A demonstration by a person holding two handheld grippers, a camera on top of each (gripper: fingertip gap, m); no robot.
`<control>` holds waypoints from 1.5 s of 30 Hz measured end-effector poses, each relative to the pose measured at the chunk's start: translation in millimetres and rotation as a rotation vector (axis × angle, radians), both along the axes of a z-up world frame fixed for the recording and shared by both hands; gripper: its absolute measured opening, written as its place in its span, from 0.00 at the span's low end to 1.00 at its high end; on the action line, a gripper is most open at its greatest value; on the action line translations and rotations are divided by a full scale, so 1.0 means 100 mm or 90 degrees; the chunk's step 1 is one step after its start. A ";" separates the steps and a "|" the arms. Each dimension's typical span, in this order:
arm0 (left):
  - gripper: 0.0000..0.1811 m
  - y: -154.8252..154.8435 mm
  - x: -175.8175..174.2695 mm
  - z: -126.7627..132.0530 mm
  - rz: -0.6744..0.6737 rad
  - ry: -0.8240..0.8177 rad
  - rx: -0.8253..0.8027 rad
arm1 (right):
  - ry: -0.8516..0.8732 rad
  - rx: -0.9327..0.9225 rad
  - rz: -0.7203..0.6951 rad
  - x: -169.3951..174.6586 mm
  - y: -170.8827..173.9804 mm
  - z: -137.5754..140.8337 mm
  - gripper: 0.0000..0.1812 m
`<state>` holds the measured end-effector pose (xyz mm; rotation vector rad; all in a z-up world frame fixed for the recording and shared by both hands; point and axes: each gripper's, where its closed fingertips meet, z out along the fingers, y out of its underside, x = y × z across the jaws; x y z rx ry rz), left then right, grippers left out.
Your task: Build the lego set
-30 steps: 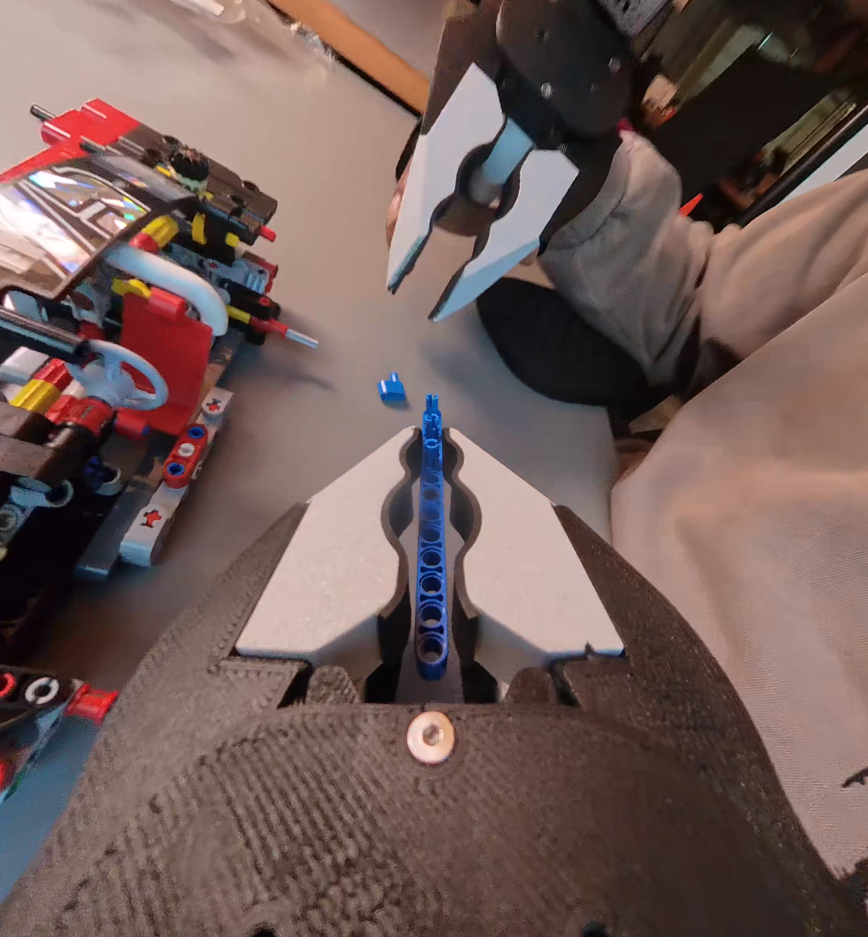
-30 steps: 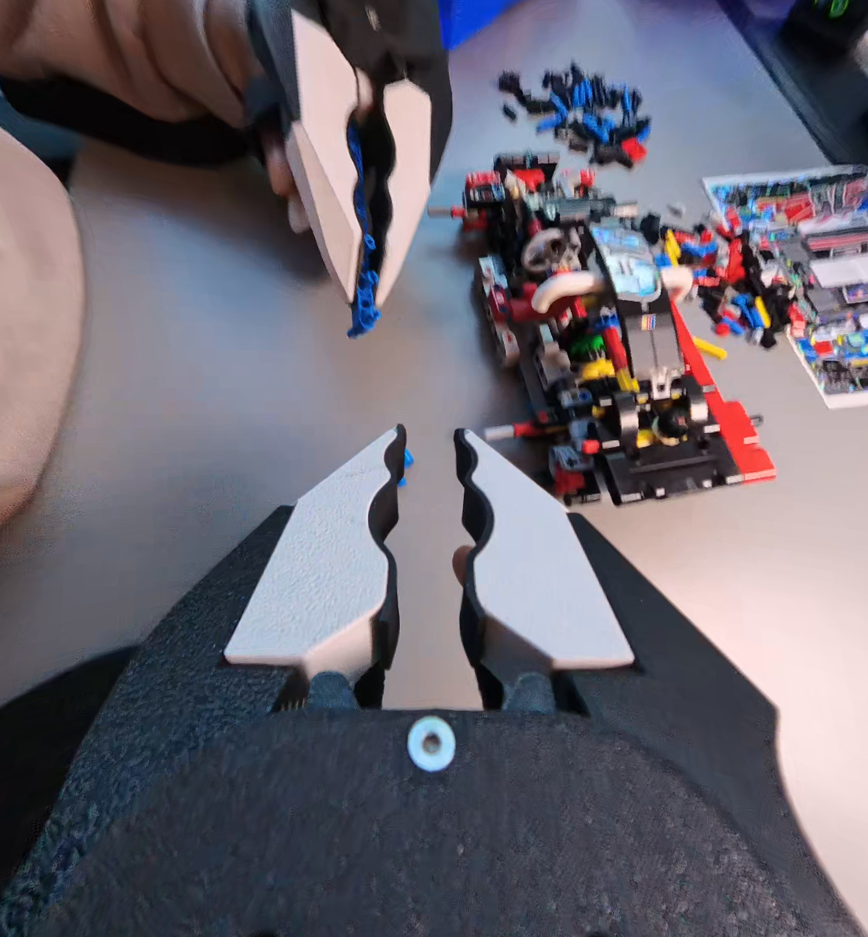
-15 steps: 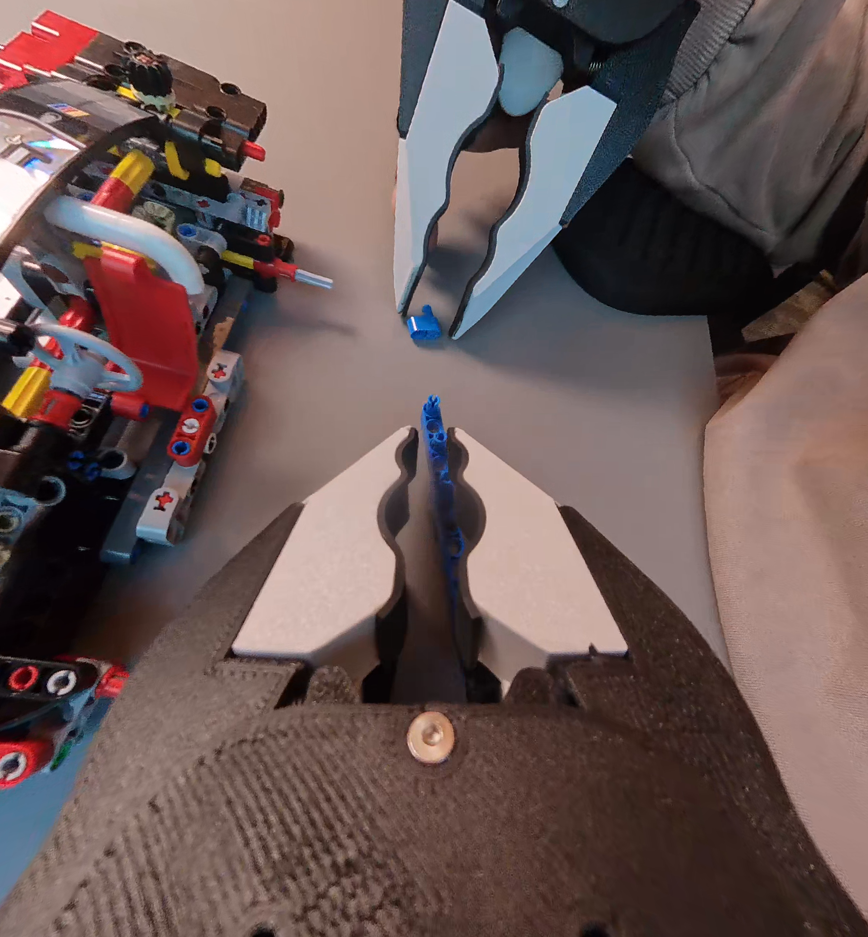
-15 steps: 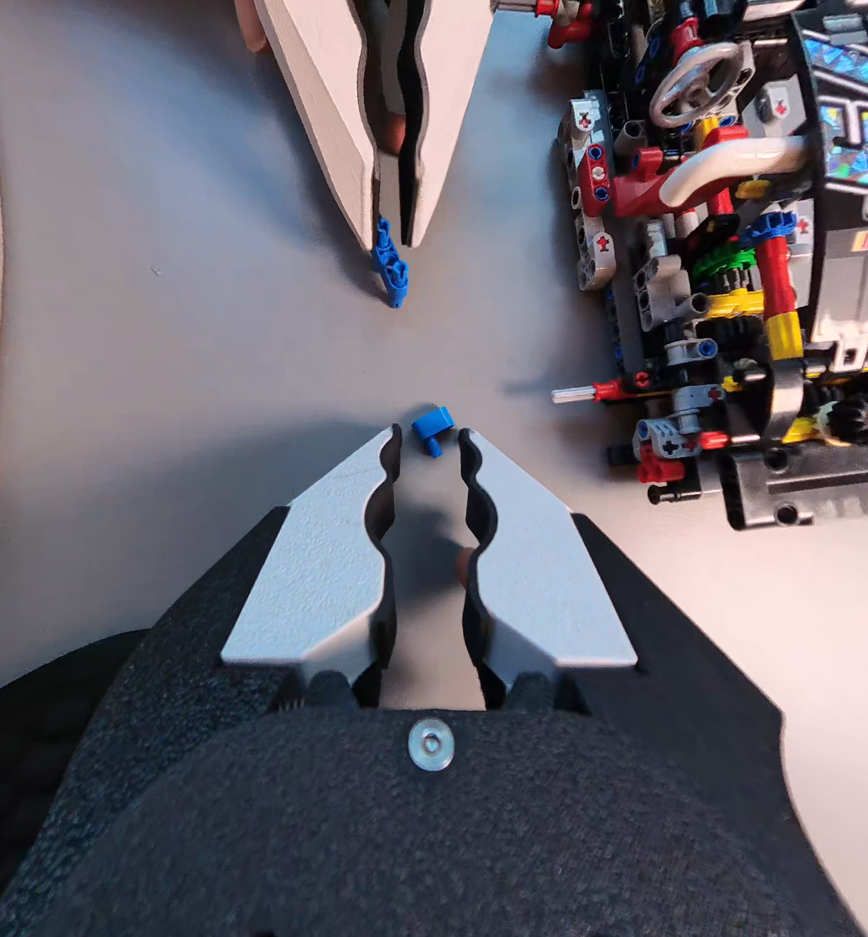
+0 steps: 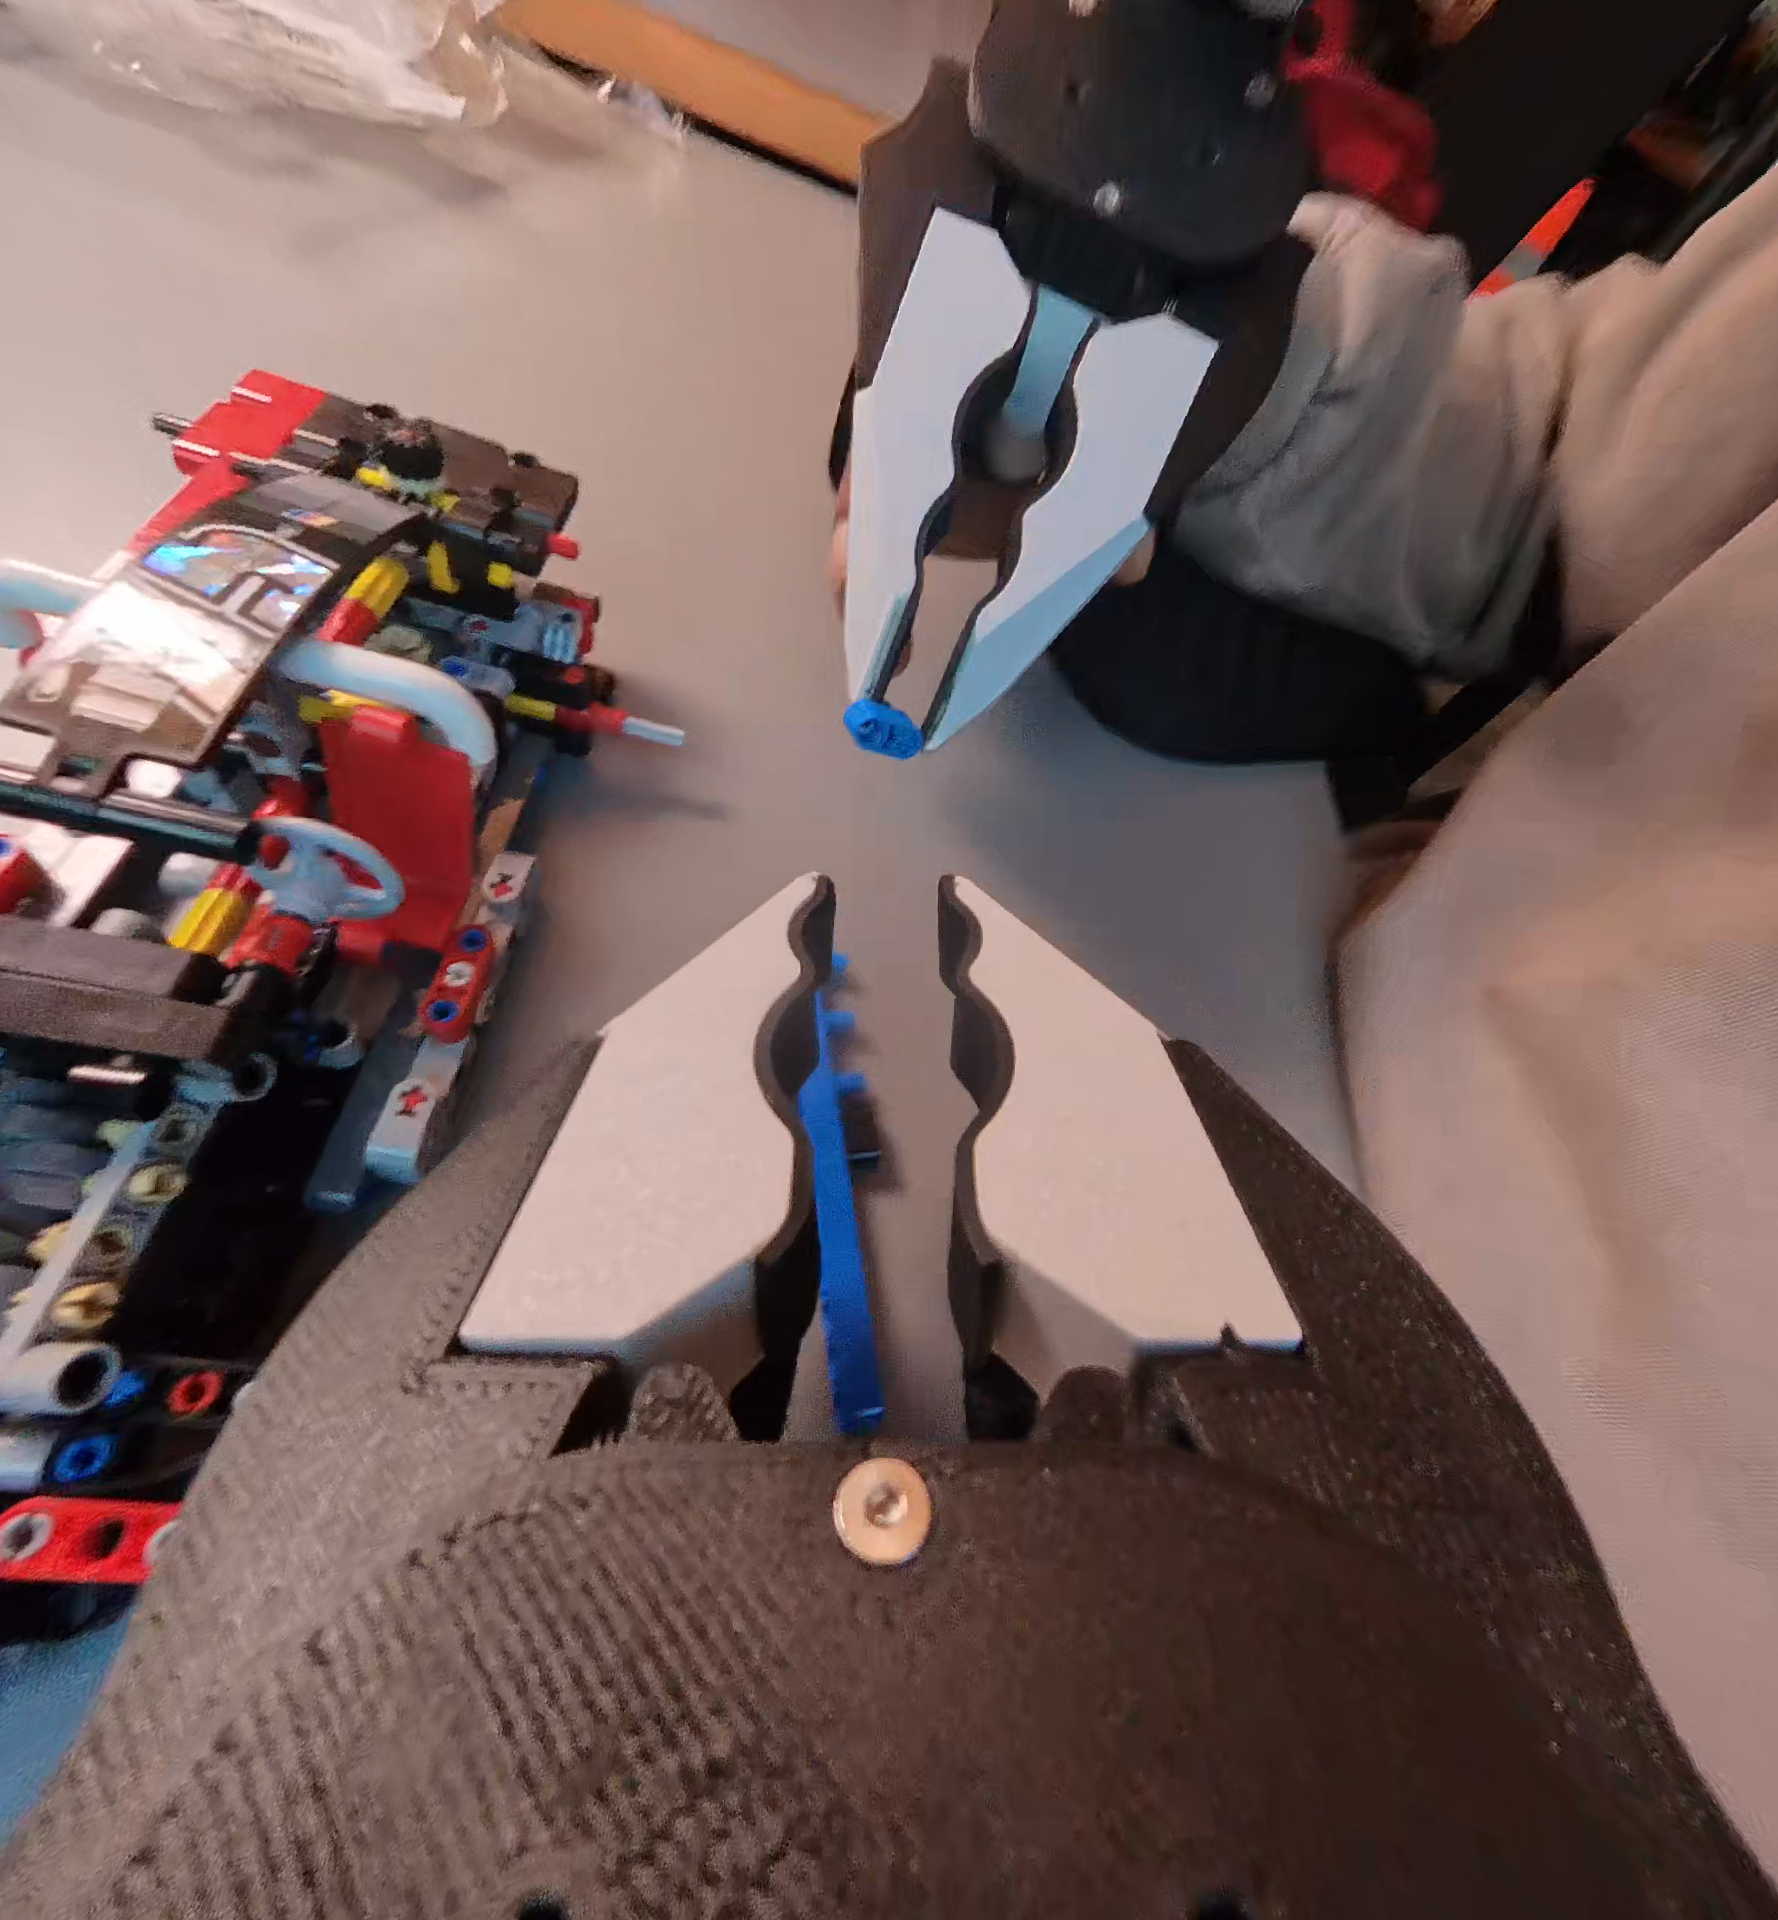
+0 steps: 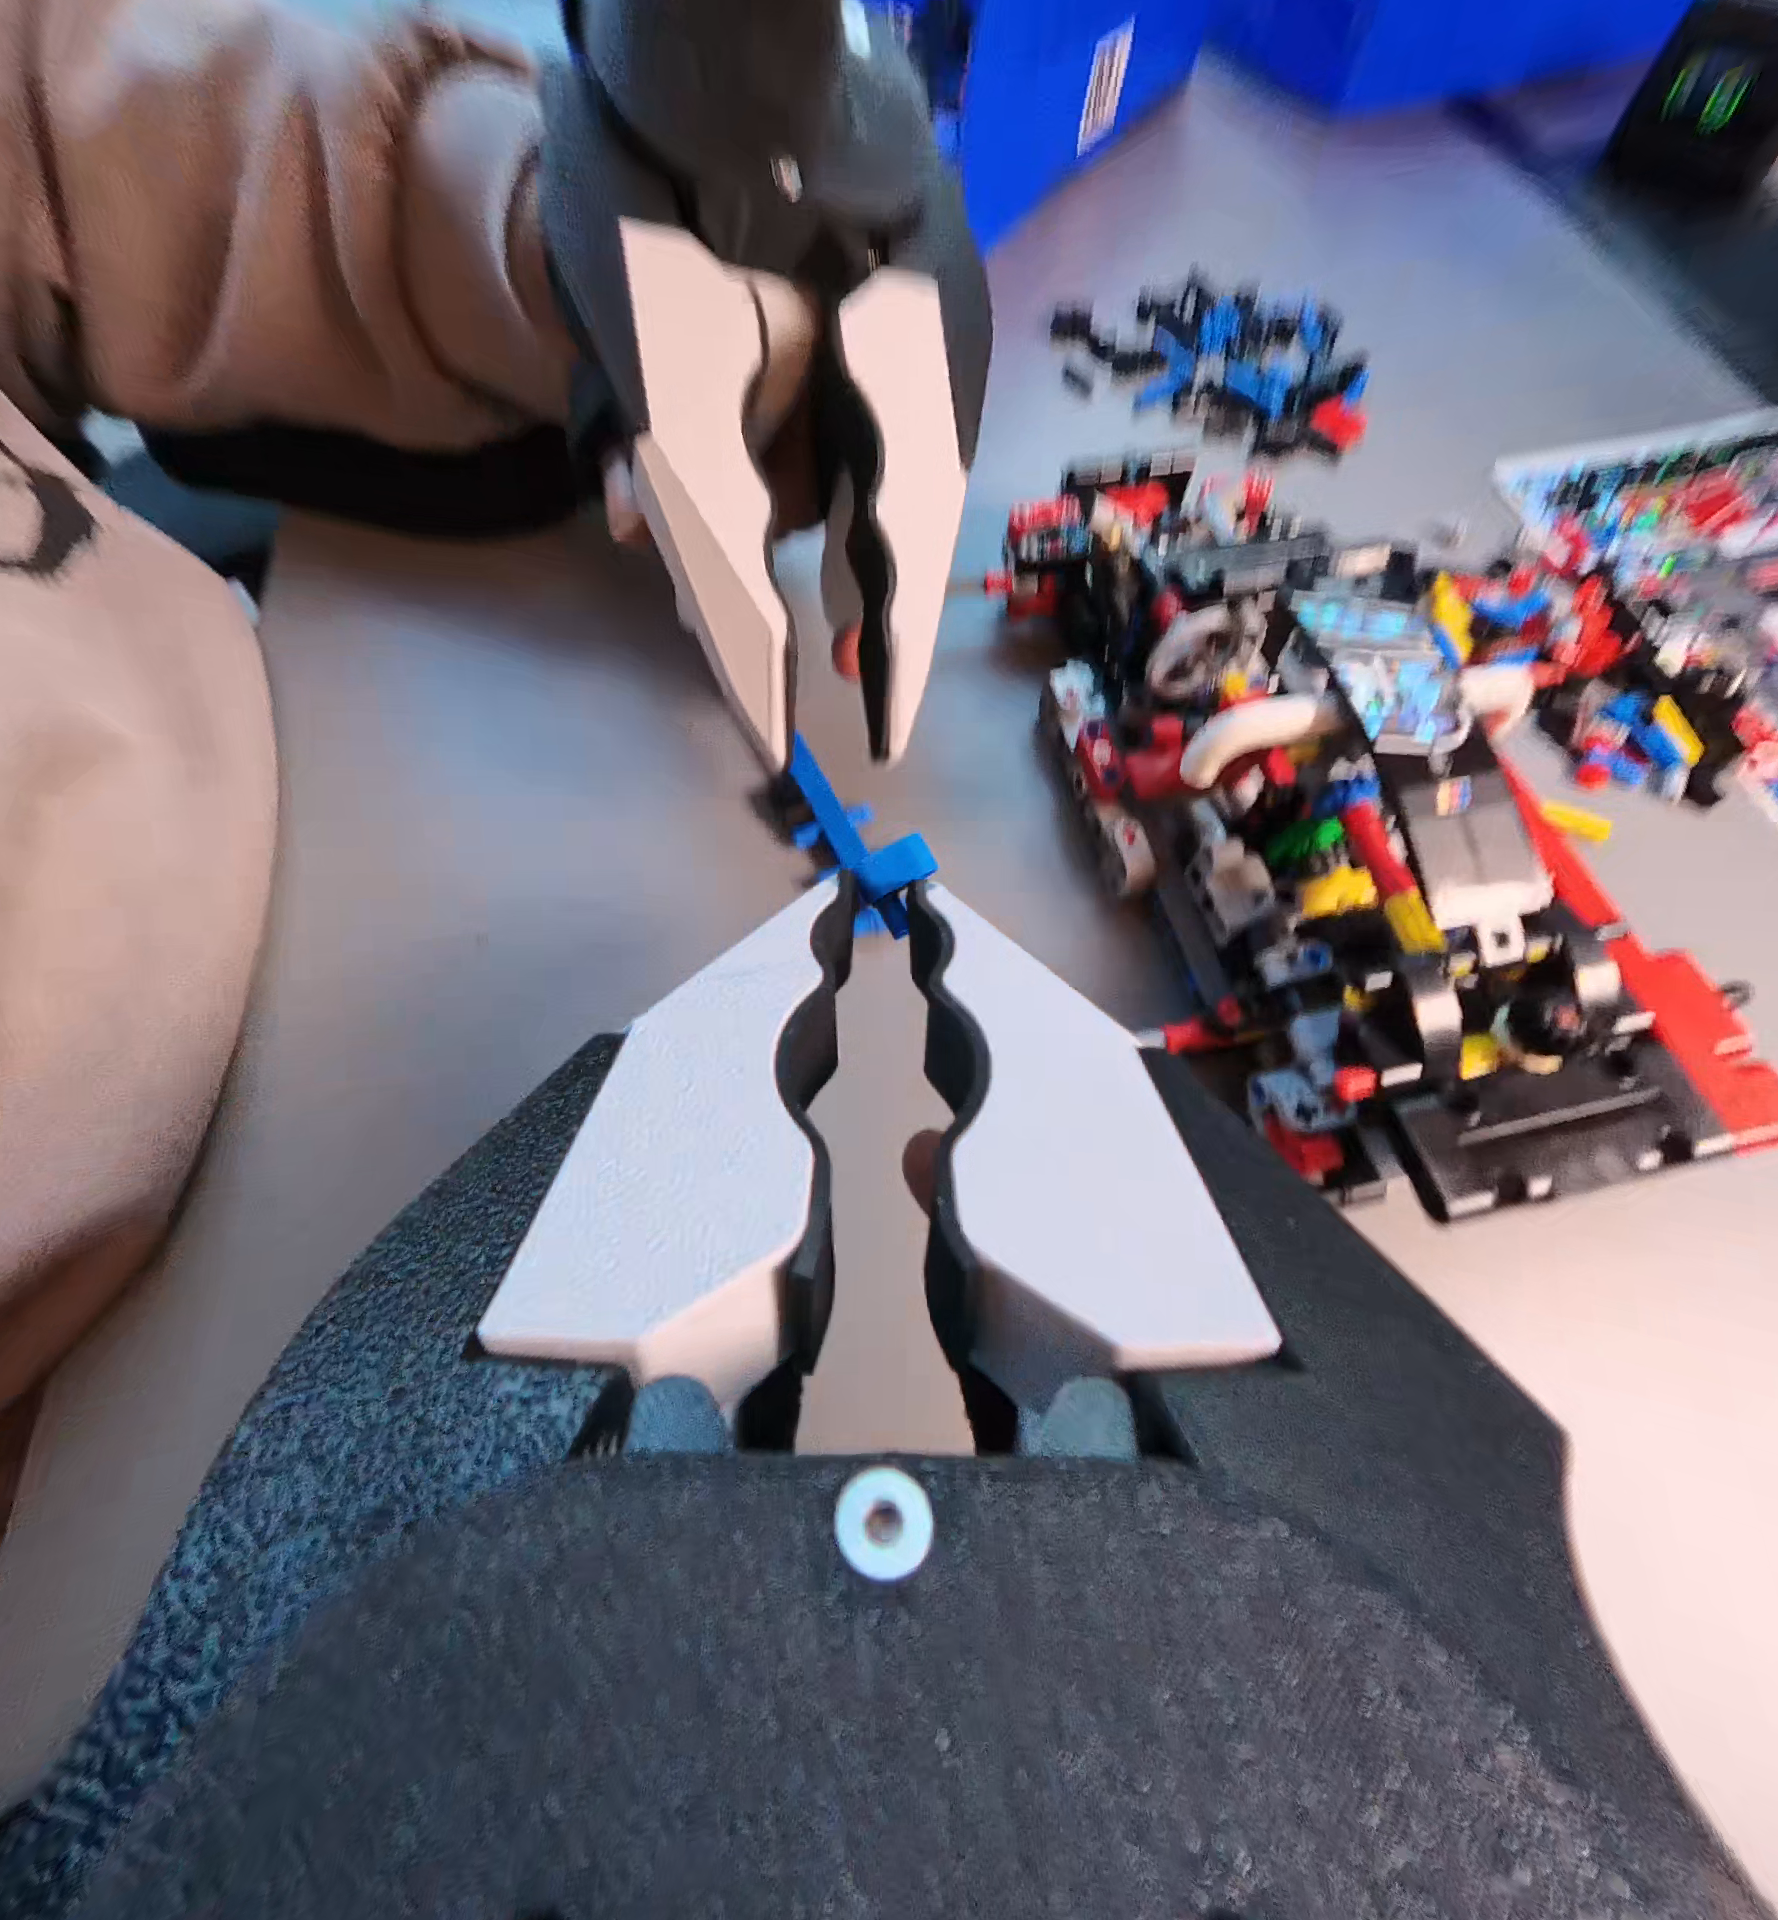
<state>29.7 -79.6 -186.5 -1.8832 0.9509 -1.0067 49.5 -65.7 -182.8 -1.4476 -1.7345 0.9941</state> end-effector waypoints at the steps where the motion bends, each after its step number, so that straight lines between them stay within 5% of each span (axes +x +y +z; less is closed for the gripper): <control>1: 0.10 -0.02 0.04 0.10 -0.004 -0.062 -0.033 | 0.043 0.005 0.004 -0.05 -0.03 0.11 0.04; 5: 0.11 0.02 0.05 0.41 0.002 -0.305 -0.194 | 0.121 0.090 -0.004 -0.22 -0.10 0.27 0.04; 9: 0.08 0.10 -0.01 0.38 0.032 -0.325 -0.215 | 0.139 0.191 -0.042 -0.30 -0.04 0.31 0.04; 16: 0.03 0.20 -0.11 0.43 0.085 -0.301 -0.141 | 0.149 0.295 -0.102 -0.35 0.03 0.36 0.02; 23: 0.03 0.14 -0.17 0.39 0.043 -0.244 -0.145 | 0.176 0.209 -0.047 -0.34 -0.09 0.42 0.03; 31: 0.03 -0.02 -0.05 0.05 -0.028 -0.074 -0.138 | 0.026 0.001 0.085 -0.33 -0.14 0.11 0.08; 35: 0.03 -0.04 -0.06 -0.01 -0.026 -0.048 -0.126 | 0.005 -0.016 0.127 -0.37 -0.21 0.02 0.00; 45: 0.03 -0.06 -0.05 -0.04 -0.039 -0.016 -0.096 | -0.013 -0.020 0.137 -0.35 -0.20 -0.07 0.07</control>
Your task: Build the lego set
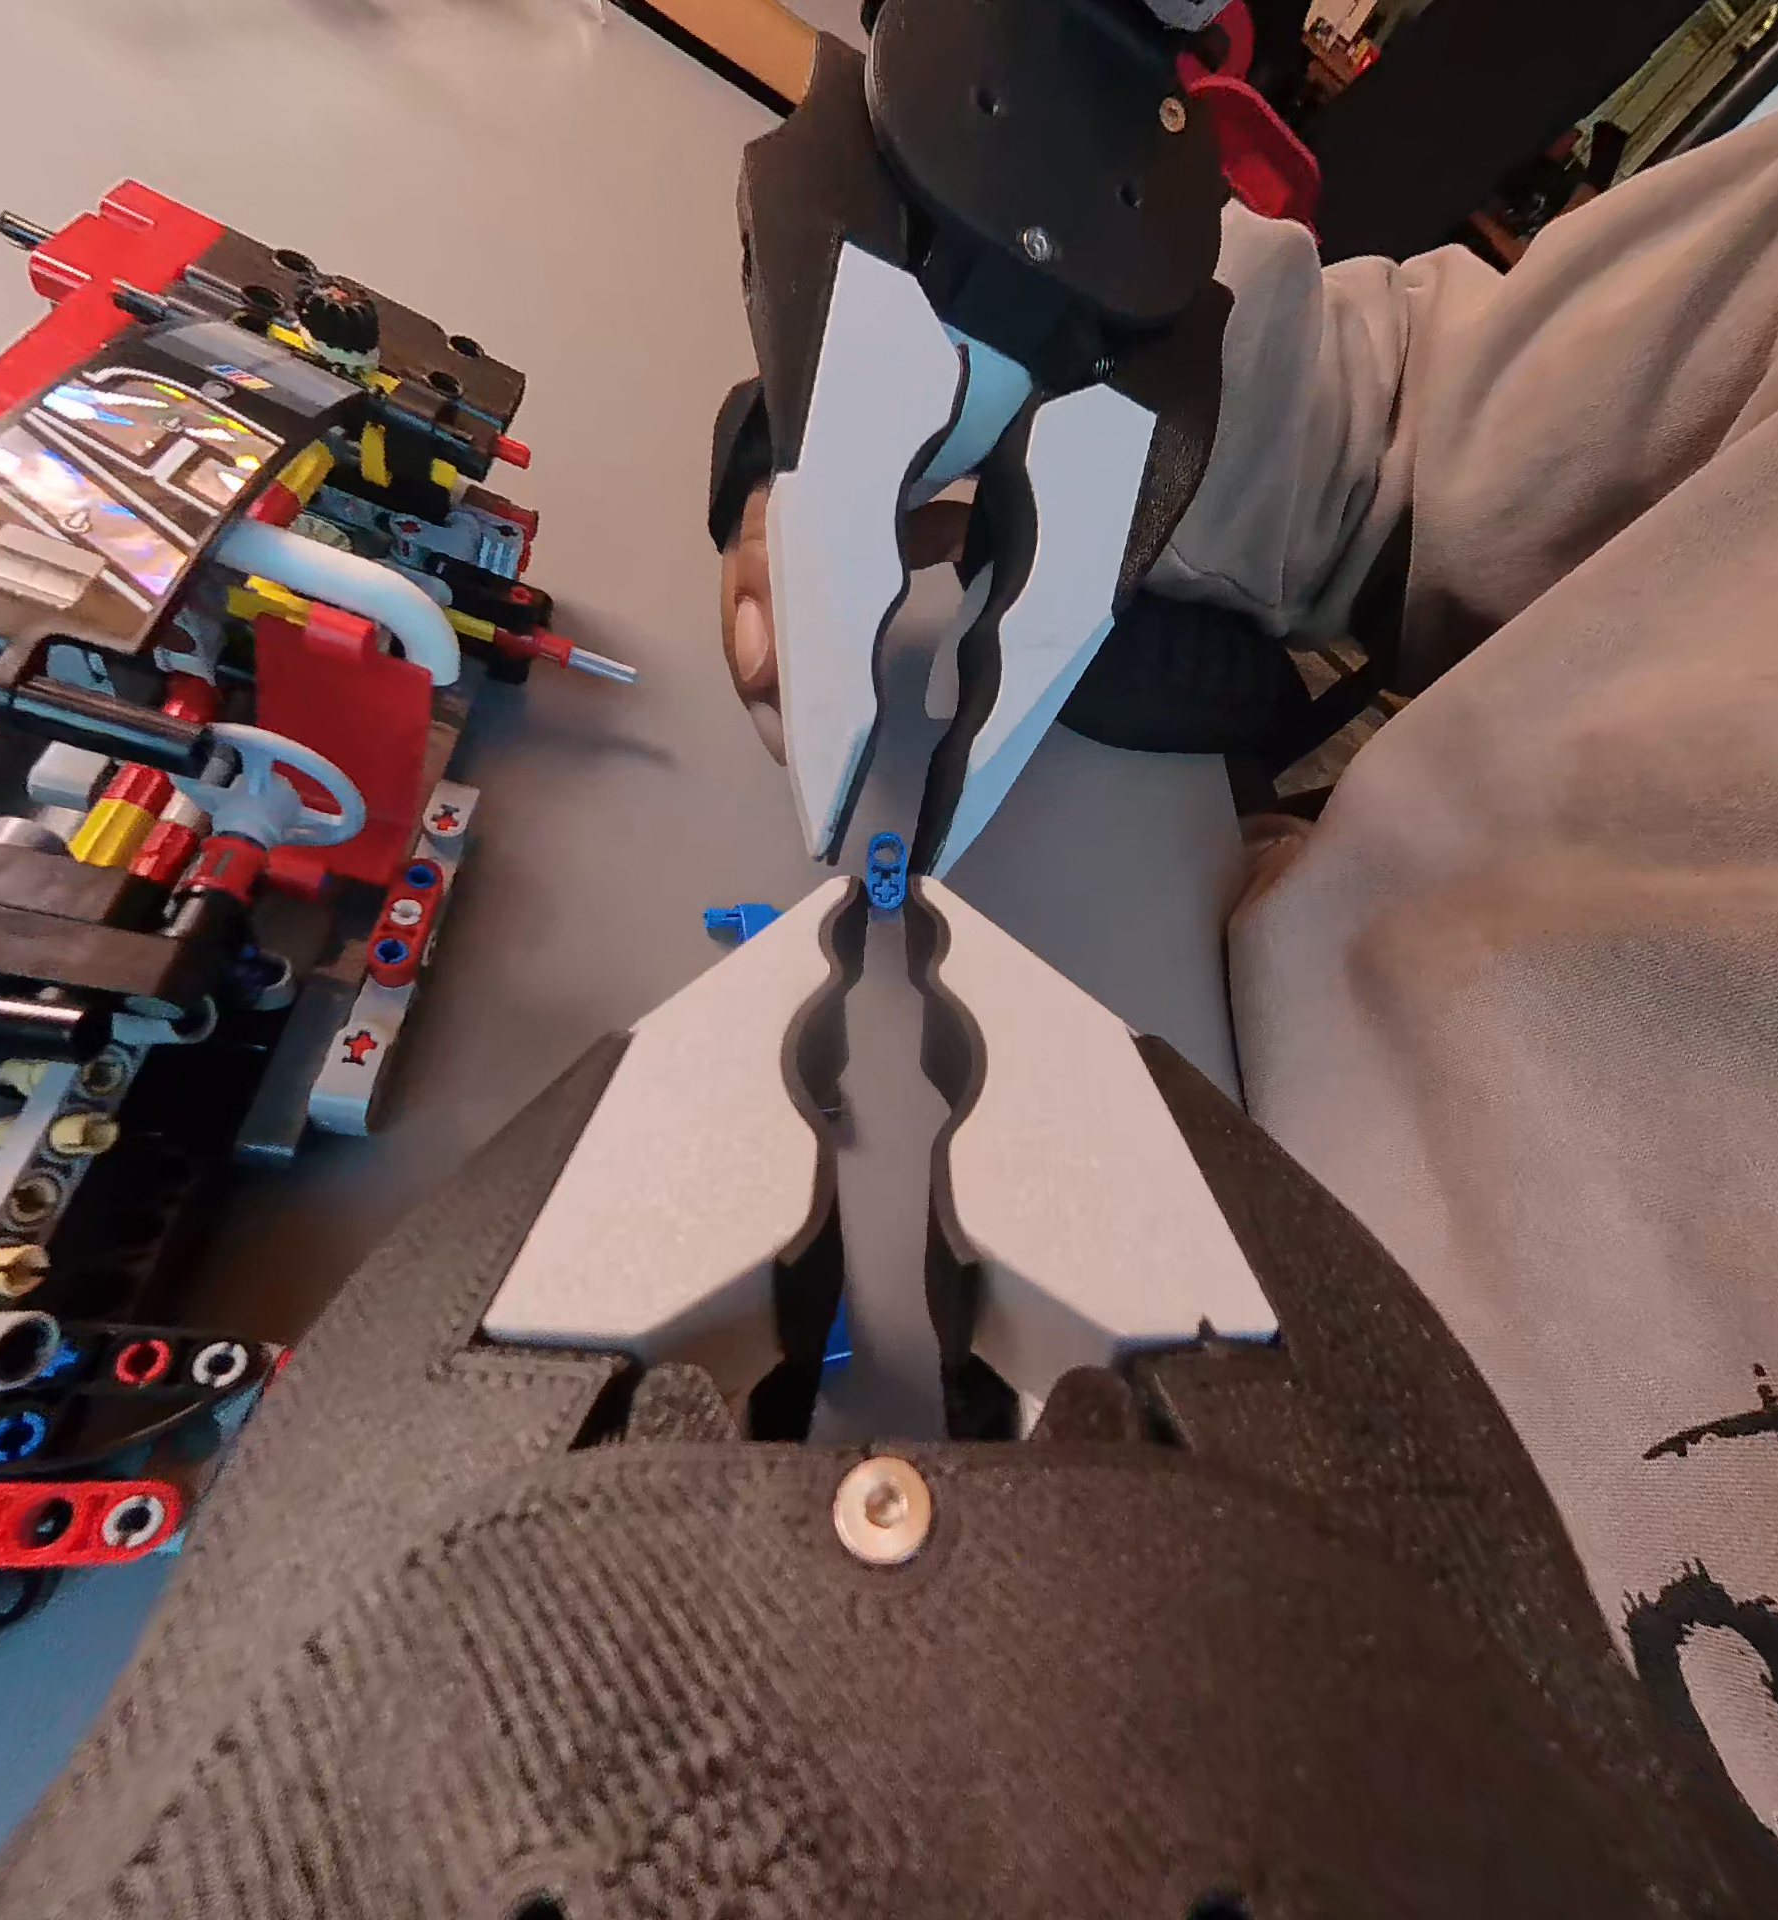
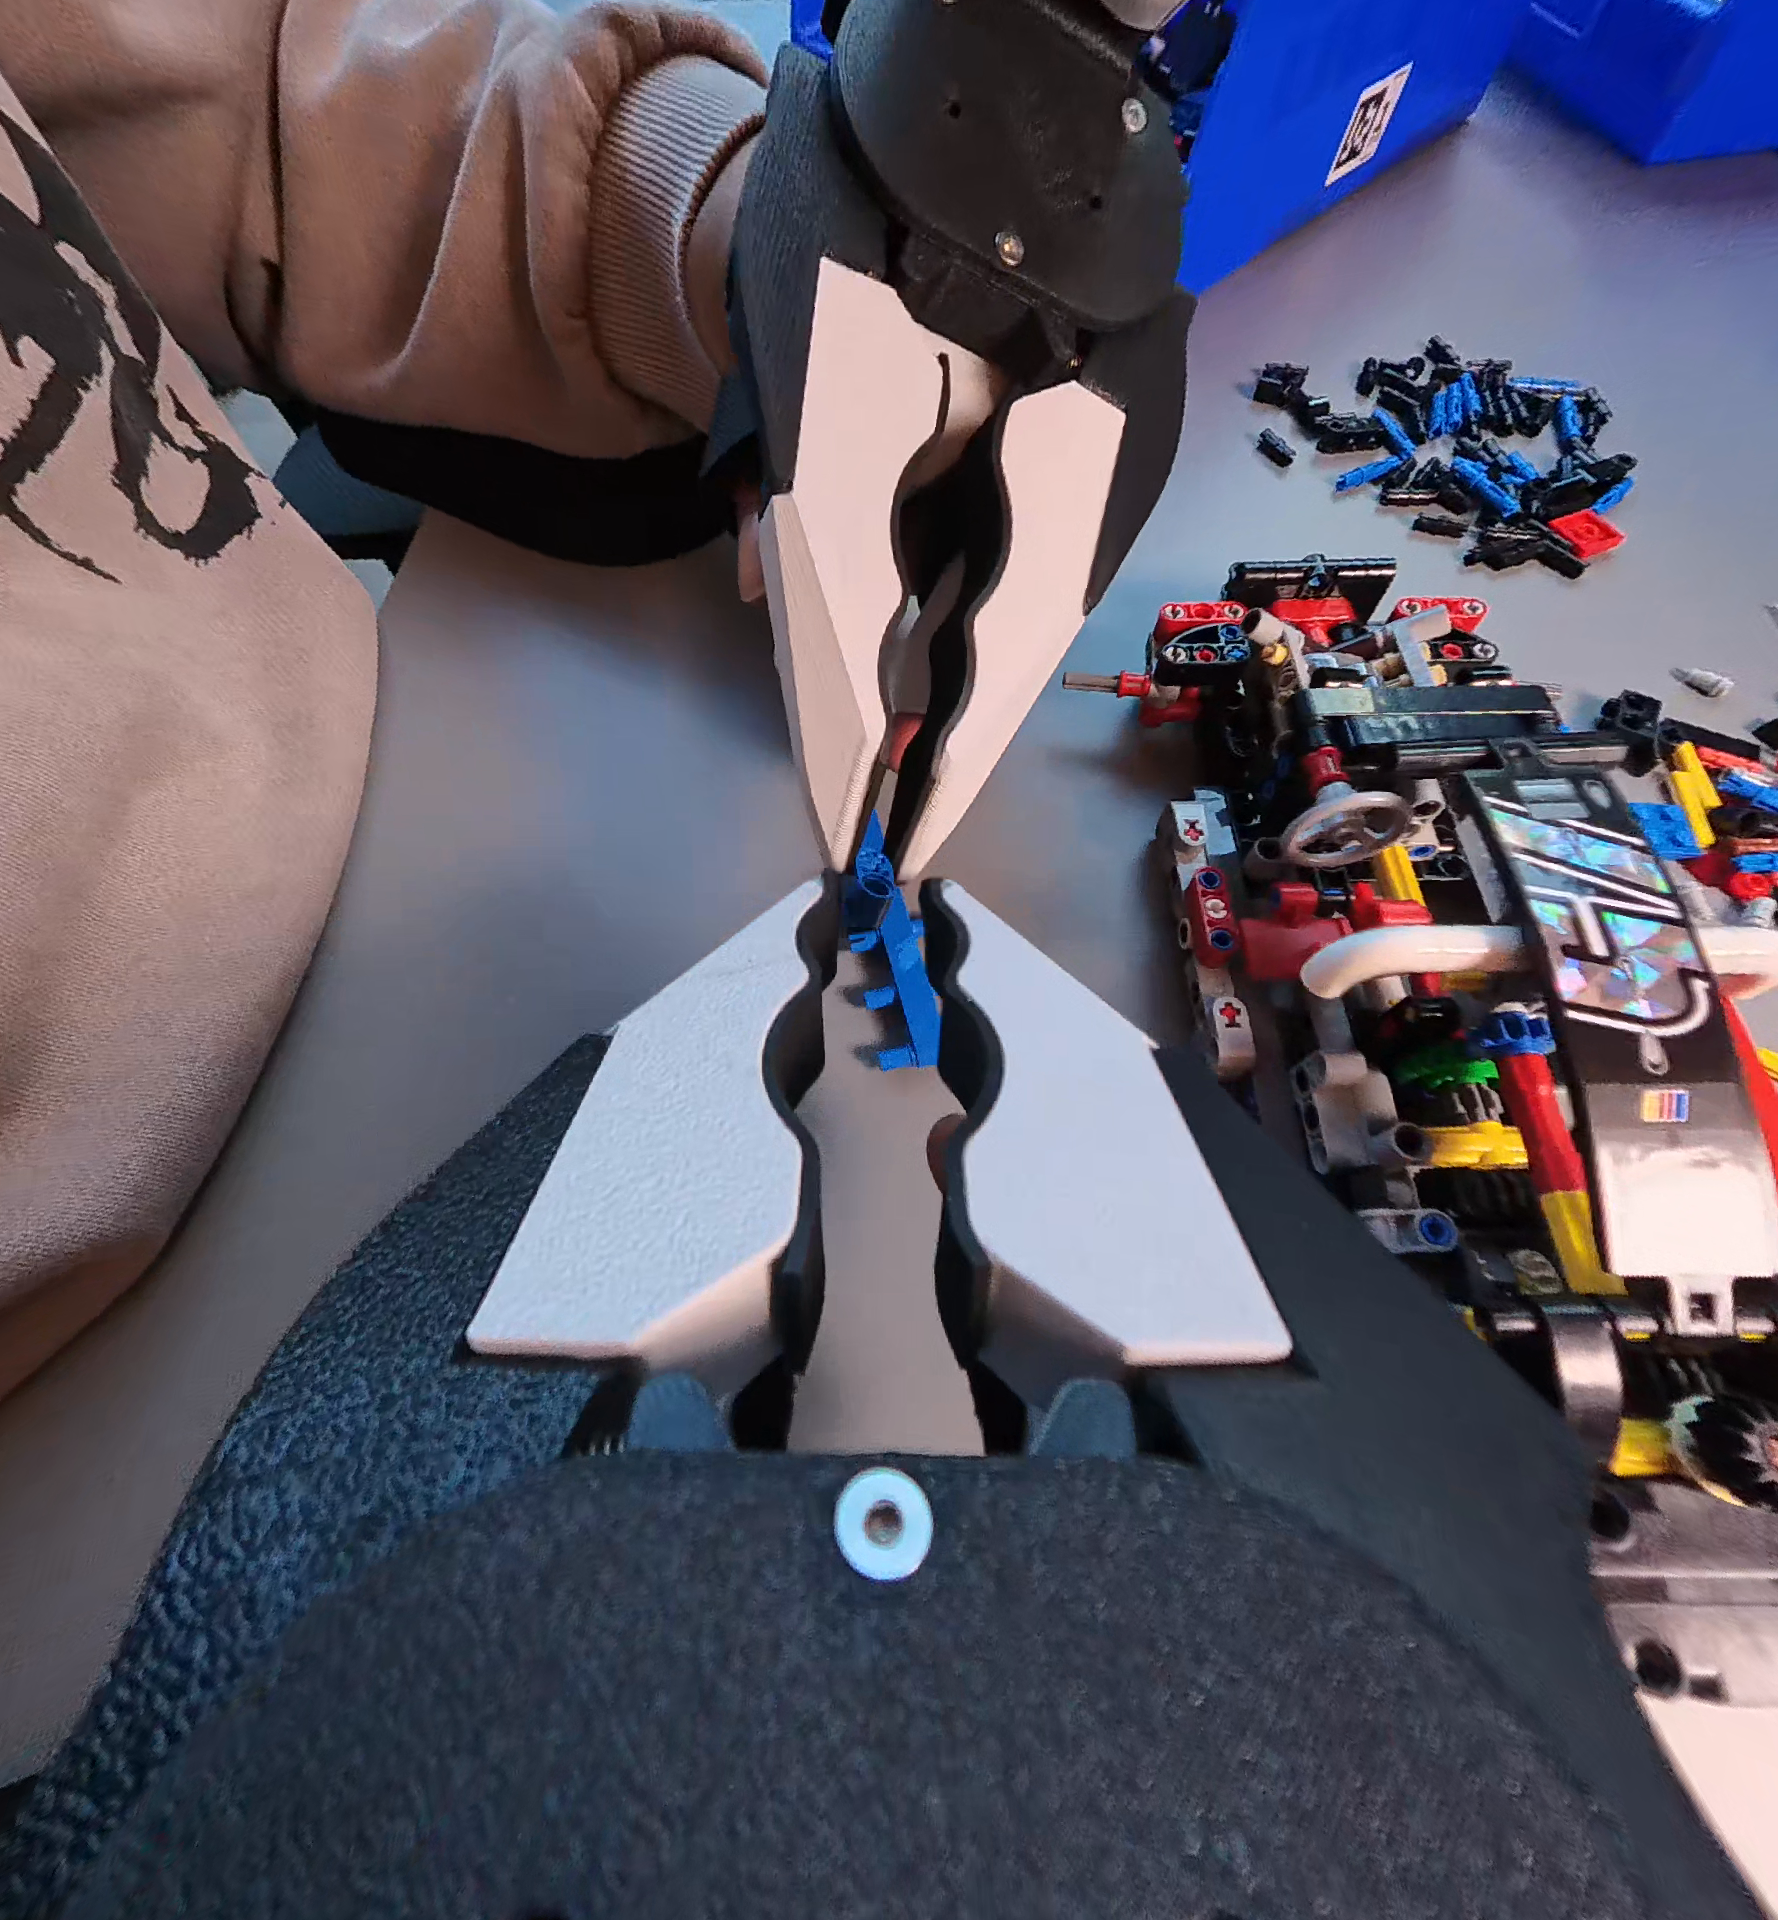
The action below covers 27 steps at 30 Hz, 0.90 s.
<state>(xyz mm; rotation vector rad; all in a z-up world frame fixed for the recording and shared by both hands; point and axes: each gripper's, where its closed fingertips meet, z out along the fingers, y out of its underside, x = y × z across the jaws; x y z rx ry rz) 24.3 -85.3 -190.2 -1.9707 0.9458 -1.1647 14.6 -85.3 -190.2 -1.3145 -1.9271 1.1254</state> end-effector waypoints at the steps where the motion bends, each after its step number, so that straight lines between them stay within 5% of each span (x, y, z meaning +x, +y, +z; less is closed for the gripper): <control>1: 0.03 0.00 0.00 0.00 0.001 0.001 0.003 | -0.002 -0.004 0.005 0.00 -0.02 0.00 0.06; 7: 0.03 0.06 -0.04 0.03 0.025 0.021 0.051 | 0.021 -0.007 -0.009 -0.02 0.04 0.03 0.03; 11: 0.14 0.11 -0.14 -0.11 0.047 0.086 0.067 | 0.026 -0.020 -0.045 0.01 0.17 0.01 0.03; 19: 0.07 0.14 0.01 0.29 0.065 -0.063 0.135 | 0.167 -0.141 -0.082 -0.08 0.15 0.41 0.03; 27: 0.01 0.13 -0.02 0.18 0.051 0.069 0.226 | 0.110 -0.119 -0.053 -0.04 0.11 0.30 0.03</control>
